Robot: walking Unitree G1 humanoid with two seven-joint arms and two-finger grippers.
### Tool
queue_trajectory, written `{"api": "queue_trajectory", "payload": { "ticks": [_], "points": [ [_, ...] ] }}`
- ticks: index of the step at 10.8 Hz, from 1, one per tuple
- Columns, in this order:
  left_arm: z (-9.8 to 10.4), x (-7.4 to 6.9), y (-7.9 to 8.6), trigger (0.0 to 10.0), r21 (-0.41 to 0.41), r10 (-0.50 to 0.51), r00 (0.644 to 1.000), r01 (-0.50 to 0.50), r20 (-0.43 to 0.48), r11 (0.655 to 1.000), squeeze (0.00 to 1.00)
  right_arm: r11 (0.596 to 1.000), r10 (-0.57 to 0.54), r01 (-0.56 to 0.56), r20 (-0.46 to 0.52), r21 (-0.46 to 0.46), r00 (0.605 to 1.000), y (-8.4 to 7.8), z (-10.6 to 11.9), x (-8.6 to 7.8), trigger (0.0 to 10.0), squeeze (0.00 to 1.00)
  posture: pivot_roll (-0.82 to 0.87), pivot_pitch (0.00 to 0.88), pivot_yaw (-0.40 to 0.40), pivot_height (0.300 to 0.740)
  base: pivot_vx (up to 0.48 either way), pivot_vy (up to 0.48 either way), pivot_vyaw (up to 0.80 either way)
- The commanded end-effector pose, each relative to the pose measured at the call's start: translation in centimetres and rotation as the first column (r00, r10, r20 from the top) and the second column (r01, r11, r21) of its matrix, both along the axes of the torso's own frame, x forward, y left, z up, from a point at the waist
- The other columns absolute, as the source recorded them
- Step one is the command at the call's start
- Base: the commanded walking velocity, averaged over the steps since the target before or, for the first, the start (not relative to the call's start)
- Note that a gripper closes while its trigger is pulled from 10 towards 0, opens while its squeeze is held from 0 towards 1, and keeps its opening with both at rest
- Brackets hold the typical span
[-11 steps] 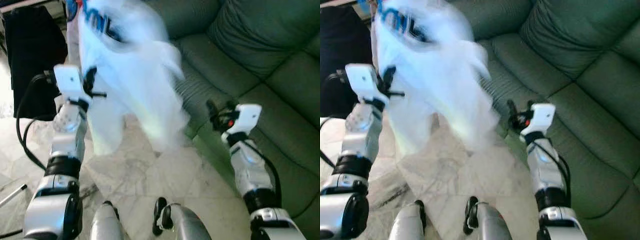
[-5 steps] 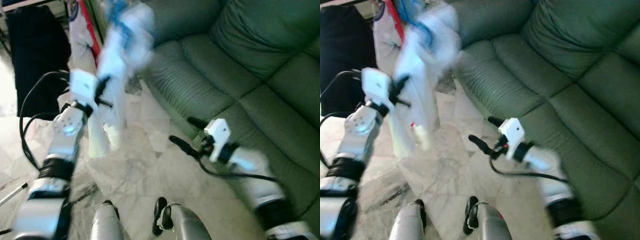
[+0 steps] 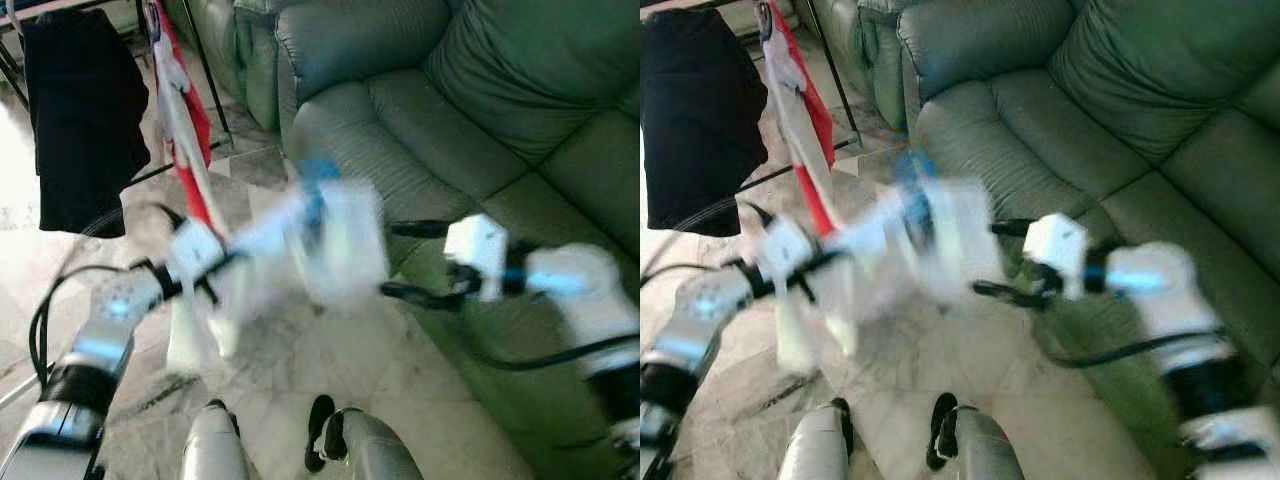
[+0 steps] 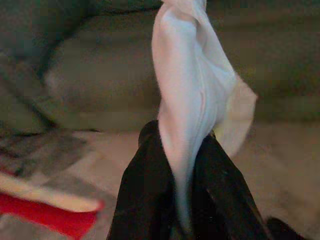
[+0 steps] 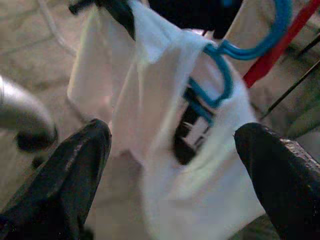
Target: Hang hanger
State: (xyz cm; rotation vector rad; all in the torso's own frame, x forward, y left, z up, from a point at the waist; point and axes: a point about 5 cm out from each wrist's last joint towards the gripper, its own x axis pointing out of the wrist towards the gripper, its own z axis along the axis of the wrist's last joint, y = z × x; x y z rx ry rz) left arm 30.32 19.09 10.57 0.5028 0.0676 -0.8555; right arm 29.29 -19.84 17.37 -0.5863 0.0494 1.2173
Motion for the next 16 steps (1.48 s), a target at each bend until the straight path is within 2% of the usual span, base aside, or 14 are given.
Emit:
{"api": "queue_trajectory", "payload": {
  "ticks": [1,2,5,7,8,9,10,12,13,15,16],
  "points": [
    [1.2,-0.3,-1.3,0.0,-0.036,-0.085,0.996,0.087,0.039,0.996,0.0,0.998,0.032,-0.035,-0.048,-0.059,0.998,-0.9,-0.1,0.0,10.0,0.0,0.02,0.191,-0.113,0.74,0.0,0.0,0.0],
    [1.4,-1.5,-2.5,0.0,-0.051,-0.181,0.983,0.182,0.018,0.982,0.0,0.994,0.023,-0.03,-0.066,-0.105,0.998,-1.9,0.0,0.7,10.0,0.0,0.03,0.19,-0.117,0.74,0.0,0.0,0.0],
    [1.7,-3.5,-4.0,0.0,-0.085,-0.293,0.956,0.291,-0.012,0.953,0.0,0.988,0.031,-0.059,-0.194,-0.144,0.98,-3.4,-0.7,1.1,10.0,0.0,0.04,0.191,-0.122,0.74,0.0,0.0,0.0],
    [2.4,-4.6,-5.2,0.0,-0.122,-0.357,0.934,0.353,-0.014,0.928,0.0,0.98,0.039,-0.085,-0.245,-0.182,0.969,-3.9,-1.8,1.3,10.0,0.0,0.04,0.192,-0.125,0.74,0.0,0.0,0.0],
    [2.4,-5.1,-5.8,0.0,-0.125,-0.384,0.923,0.378,-0.021,0.917,0.0,0.977,0.048,-0.102,-0.274,-0.187,0.96,-3.8,-2.5,1.4,2.1,0.0,0.05,0.193,-0.125,0.74,0.0,0.0,0.0],
    [2.3,-5.3,-6.0,0.0,-0.133,-0.393,0.919,0.387,-0.03,0.913,0.0,0.972,0.07,-0.134,-0.31,-0.192,0.948,-3.6,-2.9,1.3,0.0,0.0,0.05,0.194,-0.124,0.74,0.0,0.0,0.0],
    [2.1,-5.6,-6.1,0.0,-0.133,-0.402,0.914,0.393,-0.046,0.91,0.0,0.963,0.075,-0.148,-0.299,-0.227,0.951,-3.4,-3.4,1.5,0.0,0.0,0.05,0.193,-0.123,0.74,0.0,0.0,0.0],
    [1.9,-5.8,-6.0,0.0,-0.136,-0.399,0.914,0.387,-0.071,0.912,0.0,0.951,0.096,-0.172,-0.282,-0.258,0.955,-3.3,-2.8,2.2,0.0,0.0,0.06,0.192,-0.121,0.74,0.0,0.0,0.0],
    [1.9,-5.8,-6.0,0.0,-0.138,-0.397,0.915,0.384,-0.076,0.913,0.0,0.951,0.099,-0.178,-0.296,-0.254,0.95,-3.4,-2.7,2.3,0.0,0.0,0.05,0.191,-0.121,0.74,0.0,0.0,0.0],
    [1.8,-5.9,-6.0,0.0,-0.137,-0.398,0.913,0.385,-0.086,0.913,0.0,0.938,0.072,-0.192,-0.382,-0.289,0.921,-5.1,-3.3,1.7,0.0,0.0,0.05,0.193,-0.122,0.74,0.0,0.0,0.0],
    [1.8,-5.9,-6.0,0.0,-0.135,-0.396,0.914,0.383,-0.087,0.914,0.0,0.939,0.07,-0.196,-0.402,-0.281,0.913,-5.2,-3.3,1.7,0.0,0.0,0.05,0.194,-0.123,0.74,0.0,0.0,0.0]
  ]
}}
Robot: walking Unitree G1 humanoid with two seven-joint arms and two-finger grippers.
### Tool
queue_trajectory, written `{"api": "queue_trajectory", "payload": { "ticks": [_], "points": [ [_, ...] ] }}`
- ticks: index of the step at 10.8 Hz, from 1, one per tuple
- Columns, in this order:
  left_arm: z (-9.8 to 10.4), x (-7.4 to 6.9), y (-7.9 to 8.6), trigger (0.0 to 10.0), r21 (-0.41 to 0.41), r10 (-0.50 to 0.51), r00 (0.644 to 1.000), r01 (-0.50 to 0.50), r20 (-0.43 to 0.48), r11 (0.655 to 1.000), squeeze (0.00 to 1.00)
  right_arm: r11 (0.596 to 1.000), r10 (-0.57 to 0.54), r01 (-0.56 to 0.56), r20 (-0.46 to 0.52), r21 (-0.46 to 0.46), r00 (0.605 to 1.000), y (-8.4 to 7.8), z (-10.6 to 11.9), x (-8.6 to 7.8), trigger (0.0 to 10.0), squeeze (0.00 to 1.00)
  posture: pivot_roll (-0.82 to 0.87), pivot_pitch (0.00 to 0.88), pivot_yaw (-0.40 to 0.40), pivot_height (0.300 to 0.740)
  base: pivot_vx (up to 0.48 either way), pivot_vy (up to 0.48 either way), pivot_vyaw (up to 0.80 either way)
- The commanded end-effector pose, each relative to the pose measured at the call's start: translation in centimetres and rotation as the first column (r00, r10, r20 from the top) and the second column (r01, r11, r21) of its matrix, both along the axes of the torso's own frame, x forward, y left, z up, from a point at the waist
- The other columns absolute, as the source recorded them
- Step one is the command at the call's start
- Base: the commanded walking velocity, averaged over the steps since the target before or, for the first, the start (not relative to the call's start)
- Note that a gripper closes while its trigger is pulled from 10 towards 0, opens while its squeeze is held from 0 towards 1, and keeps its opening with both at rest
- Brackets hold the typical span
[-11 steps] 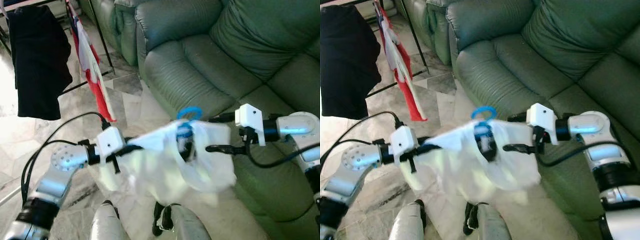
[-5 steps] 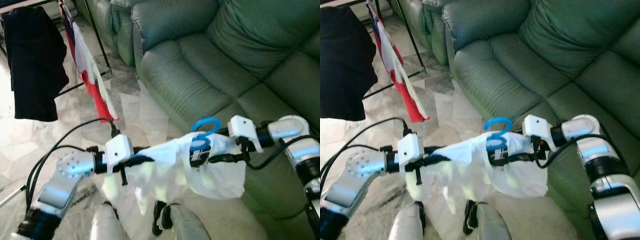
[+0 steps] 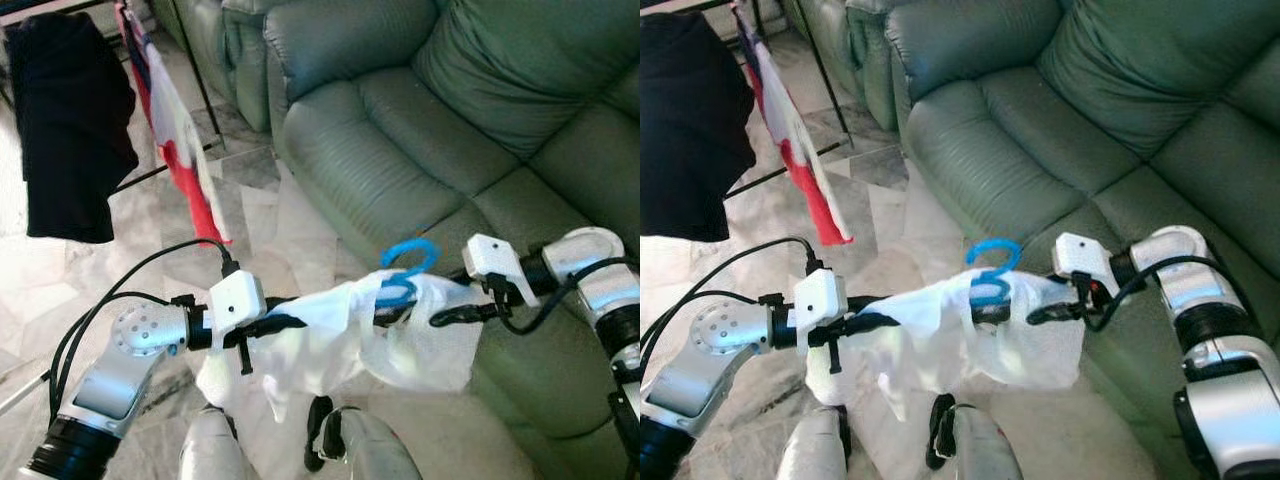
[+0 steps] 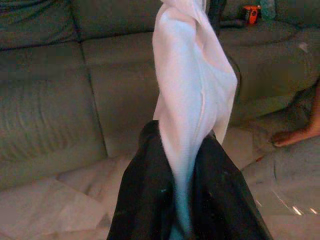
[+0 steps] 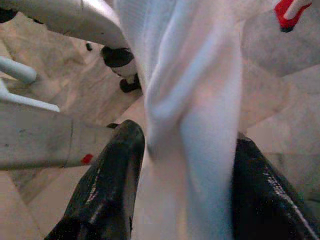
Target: Hang hanger
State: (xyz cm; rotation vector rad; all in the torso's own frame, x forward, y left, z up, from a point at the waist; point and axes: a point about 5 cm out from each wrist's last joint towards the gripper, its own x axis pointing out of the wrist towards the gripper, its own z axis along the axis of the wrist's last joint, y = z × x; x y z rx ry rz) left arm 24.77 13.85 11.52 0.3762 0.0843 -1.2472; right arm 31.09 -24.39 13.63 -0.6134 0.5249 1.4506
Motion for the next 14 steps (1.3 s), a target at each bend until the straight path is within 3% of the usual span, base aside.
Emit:
{"api": "queue_trajectory", "payload": {
  "ticks": [1,9,11,12,13,14],
  "points": [
    [0.9,-0.3,-0.8,0.0,-0.047,-0.032,0.999,0.034,0.033,0.998,0.0,0.999,0.017,-0.018,-0.028,-0.033,0.999,-0.7,0.2,-0.2,0.0,0.0,0.05,0.193,-0.124,0.74,0.0,0.0,0.0],
    [0.3,0.0,-0.1,0.0,-0.039,-0.002,1.0,0.003,0.004,0.999,0.0,0.998,0.025,-0.028,-0.058,-0.053,0.998,-0.7,-0.8,-0.5,0.0,0.0,0.04,0.199,-0.124,0.74,0.0,0.0,0.0],
    [-0.2,0.5,0.8,0.0,-0.005,0.046,0.999,-0.046,0.02,0.999,0.0,0.997,0.036,-0.041,-0.077,-0.063,0.996,-0.6,-1.4,-0.9,0.0,0.0,0.04,0.231,-0.121,0.74,0.0,0.0,0.0],
    [-0.8,1.1,1.4,0.8,0.032,0.125,0.99,-0.127,0.061,0.991,0.0,0.999,0.01,-0.012,-0.037,-0.052,0.999,-0.2,-2.3,-1.1,0.0,0.0,0.04,0.235,-0.117,0.74,0.0,0.0,0.0],
    [-1.4,1.4,1.8,10.0,0.061,0.17,0.983,-0.174,0.066,0.983,0.0,0.999,0.005,-0.005,-0.013,-0.05,1.0,0.1,-2.8,-1.2,0.0,0.0,0.04,0.228,-0.116,0.74,0.0,0.0,0.0],
    [-3.3,2.0,3.0,10.0,0.215,0.252,0.962,-0.27,0.108,0.939,1.0,0.999,-0.027,0.028,0.027,-0.045,0.999,0.7,-3.9,-1.4,0.0,0.0,0.05,0.212,-0.109,0.74,0.0,0.0,0.0]
  ]
}}
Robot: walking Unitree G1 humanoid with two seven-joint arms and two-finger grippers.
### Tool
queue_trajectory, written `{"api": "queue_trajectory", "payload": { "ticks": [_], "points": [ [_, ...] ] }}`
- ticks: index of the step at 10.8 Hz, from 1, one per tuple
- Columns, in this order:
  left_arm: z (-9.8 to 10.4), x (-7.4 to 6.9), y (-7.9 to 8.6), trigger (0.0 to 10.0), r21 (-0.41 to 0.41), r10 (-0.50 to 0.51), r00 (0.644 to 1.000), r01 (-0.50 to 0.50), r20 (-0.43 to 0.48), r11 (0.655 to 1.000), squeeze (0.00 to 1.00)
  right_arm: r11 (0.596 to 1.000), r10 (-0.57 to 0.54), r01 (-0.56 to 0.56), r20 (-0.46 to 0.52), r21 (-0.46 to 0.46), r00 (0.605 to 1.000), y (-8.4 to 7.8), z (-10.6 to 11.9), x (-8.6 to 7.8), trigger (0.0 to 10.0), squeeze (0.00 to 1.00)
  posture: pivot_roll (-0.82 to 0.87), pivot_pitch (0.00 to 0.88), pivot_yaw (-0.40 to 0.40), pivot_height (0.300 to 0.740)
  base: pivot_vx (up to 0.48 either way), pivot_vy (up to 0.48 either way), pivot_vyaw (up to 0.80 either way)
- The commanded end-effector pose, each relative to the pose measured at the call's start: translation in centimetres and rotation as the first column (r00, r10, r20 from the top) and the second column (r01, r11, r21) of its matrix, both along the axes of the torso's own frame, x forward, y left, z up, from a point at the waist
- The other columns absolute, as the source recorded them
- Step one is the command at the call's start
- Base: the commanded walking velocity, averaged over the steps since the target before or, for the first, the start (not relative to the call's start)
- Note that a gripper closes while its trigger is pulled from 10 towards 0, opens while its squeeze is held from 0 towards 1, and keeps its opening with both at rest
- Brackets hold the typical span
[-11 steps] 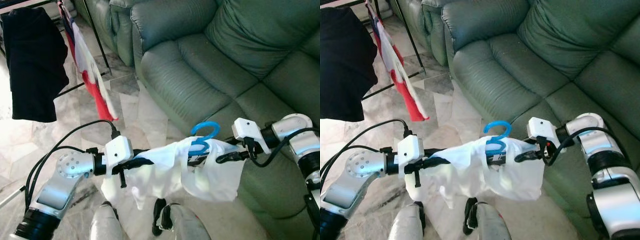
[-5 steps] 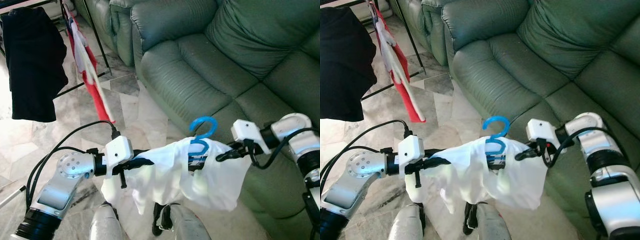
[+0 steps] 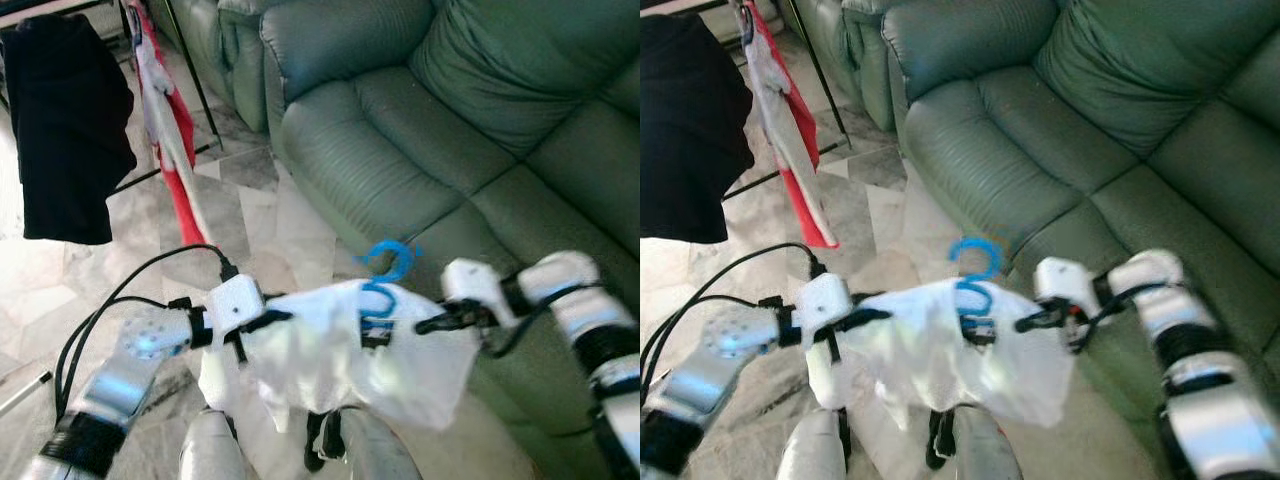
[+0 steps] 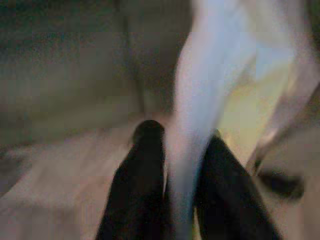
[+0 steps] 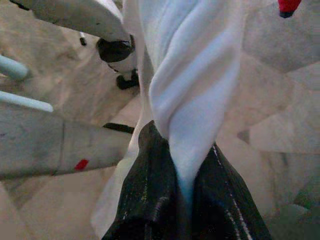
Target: Hang hanger
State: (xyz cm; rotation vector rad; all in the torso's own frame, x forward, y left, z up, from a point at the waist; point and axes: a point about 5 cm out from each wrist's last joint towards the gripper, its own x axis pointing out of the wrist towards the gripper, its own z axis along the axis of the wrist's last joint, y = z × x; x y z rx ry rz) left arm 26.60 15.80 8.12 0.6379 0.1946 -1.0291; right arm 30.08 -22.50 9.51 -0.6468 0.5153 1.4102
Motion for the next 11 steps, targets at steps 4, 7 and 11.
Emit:
{"api": "queue_trajectory", "payload": {
  "ticks": [4,7,11],
  "points": [
    [-3.6,-0.9,2.2,10.0,0.305,-0.012,0.996,-0.015,0.087,0.952,1.0,0.995,-0.083,0.088,0.086,-0.051,0.993,1.0,-3.4,-1.7,0.0,0.0,0.04,0.166,-0.095,0.74,0.0,0.0,0.0],
    [-4.1,-0.4,2.5,10.0,0.327,0.046,0.991,-0.085,0.124,0.941,1.0,0.982,-0.173,0.181,0.132,-0.047,0.976,1.3,-4.4,-1.7,0.0,0.0,0.03,0.156,-0.099,0.74,0.0,0.0,0.0],
    [-4.1,-0.4,2.5,10.0,0.327,0.046,0.991,-0.085,0.124,0.941,1.0,0.982,-0.173,0.181,0.132,-0.047,0.976,1.3,-4.4,-1.7,0.0,0.0,0.03,0.156,-0.099,0.74,0.0,0.0,0.0]
  ]
}}
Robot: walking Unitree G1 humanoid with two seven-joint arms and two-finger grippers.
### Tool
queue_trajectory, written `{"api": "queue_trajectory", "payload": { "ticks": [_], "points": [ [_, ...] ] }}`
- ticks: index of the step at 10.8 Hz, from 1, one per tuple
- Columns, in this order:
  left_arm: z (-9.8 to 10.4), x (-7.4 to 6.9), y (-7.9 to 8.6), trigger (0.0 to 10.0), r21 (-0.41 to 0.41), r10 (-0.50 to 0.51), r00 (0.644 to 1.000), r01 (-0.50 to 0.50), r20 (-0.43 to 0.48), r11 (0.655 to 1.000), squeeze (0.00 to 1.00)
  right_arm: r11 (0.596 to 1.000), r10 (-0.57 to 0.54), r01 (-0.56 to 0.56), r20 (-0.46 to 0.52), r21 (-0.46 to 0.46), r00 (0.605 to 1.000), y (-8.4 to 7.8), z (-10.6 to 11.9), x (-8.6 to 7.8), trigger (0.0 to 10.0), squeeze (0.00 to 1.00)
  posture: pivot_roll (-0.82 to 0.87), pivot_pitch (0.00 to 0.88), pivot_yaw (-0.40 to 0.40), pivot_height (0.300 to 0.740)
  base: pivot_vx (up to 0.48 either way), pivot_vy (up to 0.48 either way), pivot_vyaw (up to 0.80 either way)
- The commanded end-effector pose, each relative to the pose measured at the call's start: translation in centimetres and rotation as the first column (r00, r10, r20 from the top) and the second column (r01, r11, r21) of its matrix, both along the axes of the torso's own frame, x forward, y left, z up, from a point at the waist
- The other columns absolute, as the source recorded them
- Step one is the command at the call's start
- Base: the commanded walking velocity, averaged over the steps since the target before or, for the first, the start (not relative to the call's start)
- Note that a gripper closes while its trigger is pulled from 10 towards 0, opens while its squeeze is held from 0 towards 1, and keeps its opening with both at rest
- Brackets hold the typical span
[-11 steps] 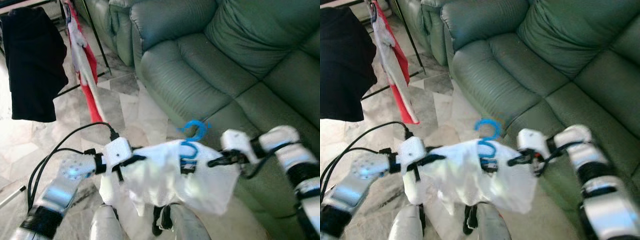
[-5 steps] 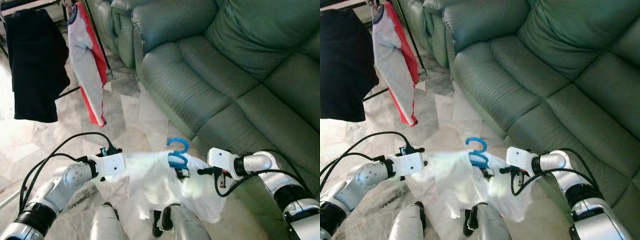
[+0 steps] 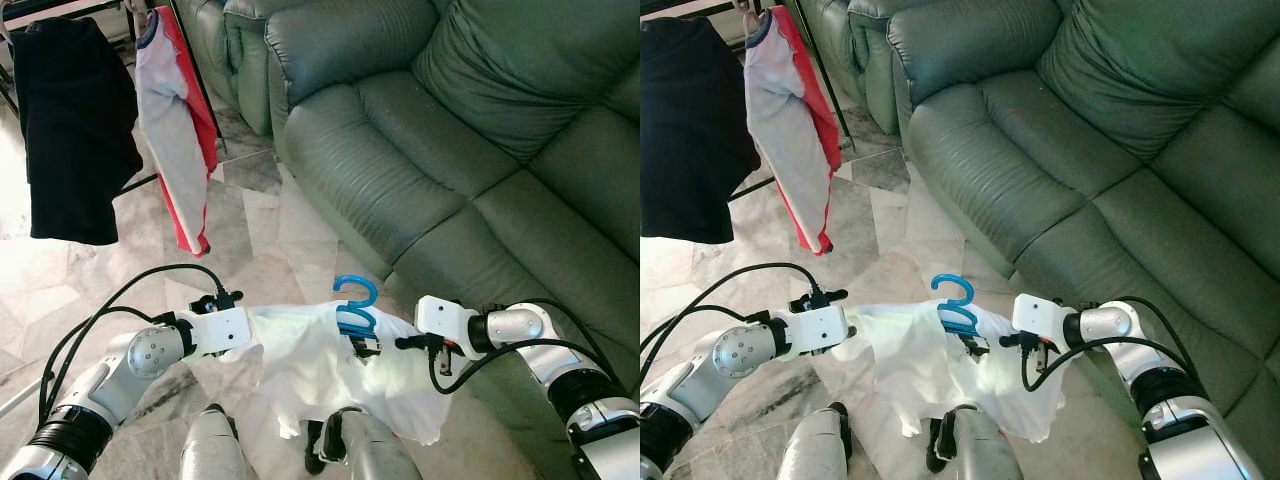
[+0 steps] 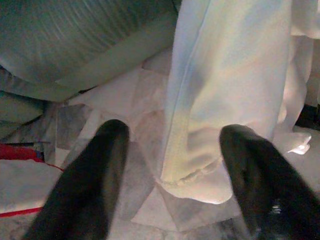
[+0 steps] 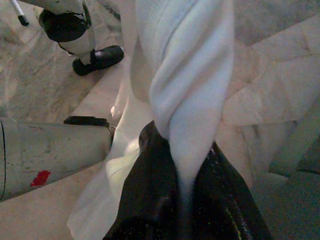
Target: Hang hanger
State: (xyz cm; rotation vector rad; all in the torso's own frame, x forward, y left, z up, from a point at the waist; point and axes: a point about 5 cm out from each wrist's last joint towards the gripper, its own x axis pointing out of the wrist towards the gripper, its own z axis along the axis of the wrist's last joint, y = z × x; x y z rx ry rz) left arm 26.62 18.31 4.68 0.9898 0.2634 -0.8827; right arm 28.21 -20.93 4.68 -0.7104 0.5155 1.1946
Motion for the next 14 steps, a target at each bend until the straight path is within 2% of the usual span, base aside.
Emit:
{"api": "queue_trajectory", "payload": {
  "ticks": [1,5,6,7,8,9,10,11,12,13,14],
  "points": [
    [-0.6,-0.4,0.0,10.0,0.01,-0.003,1.0,0.003,-0.027,1.0,1.0,1.0,-0.007,0.007,0.018,0.003,1.0,-0.3,0.4,0.2,0.0,0.0,0.03,0.156,-0.099,0.74,0.0,0.0,0.0],
    [-0.6,-0.4,0.0,10.0,0.01,-0.003,1.0,0.003,-0.027,1.0,1.0,1.0,-0.007,0.007,0.018,0.003,1.0,-0.3,0.4,0.2,0.0,0.0,0.03,0.156,-0.099,0.74,0.0,0.0,0.0],
    [-0.9,-0.2,0.0,10.0,-0.004,0.027,1.0,-0.027,-0.002,1.0,1.0,0.999,-0.054,0.054,0.041,0.006,0.998,-0.1,0.1,0.2,0.0,0.0,0.03,0.156,-0.099,0.74,0.0,0.0,0.0],
    [0.7,1.0,-0.6,10.0,-0.663,0.561,0.816,-0.496,-0.137,0.56,0.0,0.649,-0.76,0.676,0.251,0.349,0.6,0.2,-0.4,2.4,10.0,0.0,0.03,0.101,-0.108,0.74,0.0,0.0,0.0],
    [0.8,1.3,-0.1,10.0,-0.697,0.611,0.77,-0.54,-0.183,0.471,0.0,0.617,-0.785,0.673,0.258,0.408,0.564,0.4,0.2,2.7,10.0,0.0,0.03,0.101,-0.108,0.74,0.0,0.0,0.0],
    [1.0,1.5,0.2,10.0,-0.714,0.639,0.745,-0.552,-0.191,0.43,0.0,0.593,-0.804,0.688,0.264,0.417,0.533,0.4,0.3,2.8,10.0,0.0,0.03,0.097,-0.106,0.74,0.0,0.0,0.0],
    [0.7,1.5,0.6,10.0,-0.731,0.661,0.712,-0.578,-0.236,0.362,0.0,0.633,-0.774,0.674,0.325,0.381,0.543,1.0,0.2,2.8,10.0,0.0,0.03,0.087,-0.101,0.74,0.0,0.0,0.0],
    [0.8,1.4,0.5,10.0,-0.746,0.665,0.7,-0.583,-0.26,0.321,0.0,0.561,-0.827,0.711,0.331,0.424,0.455,1.2,0.3,2.8,10.0,0.0,0.02,0.082,-0.094,0.74,0.0,0.0,0.0],
    [1.2,1.2,0.5,10.0,-0.765,0.679,0.689,-0.573,-0.255,0.294,0.0,0.486,-0.874,0.73,0.289,0.48,0.392,1.3,0.5,2.8,10.0,0.0,0.02,0.078,-0.085,0.74,0.0,0.0,0.0],
    [1.5,1.1,0.5,10.0,-0.781,0.694,0.678,-0.56,-0.241,0.276,0.0,0.476,-0.879,0.716,0.262,0.511,0.398,1.4,0.7,2.8,10.0,0.0,0.02,0.064,-0.081,0.74,0.0,0.0,0.0],
    [1.7,1.1,0.4,10.0,-0.793,0.696,0.677,-0.55,-0.239,0.263,0.0,0.48,-0.876,0.711,0.232,0.514,0.424,1.9,0.6,2.7,10.0,0.0,0.02,0.055,-0.078,0.74,0.0,0.0,0.0]
  ]
}}
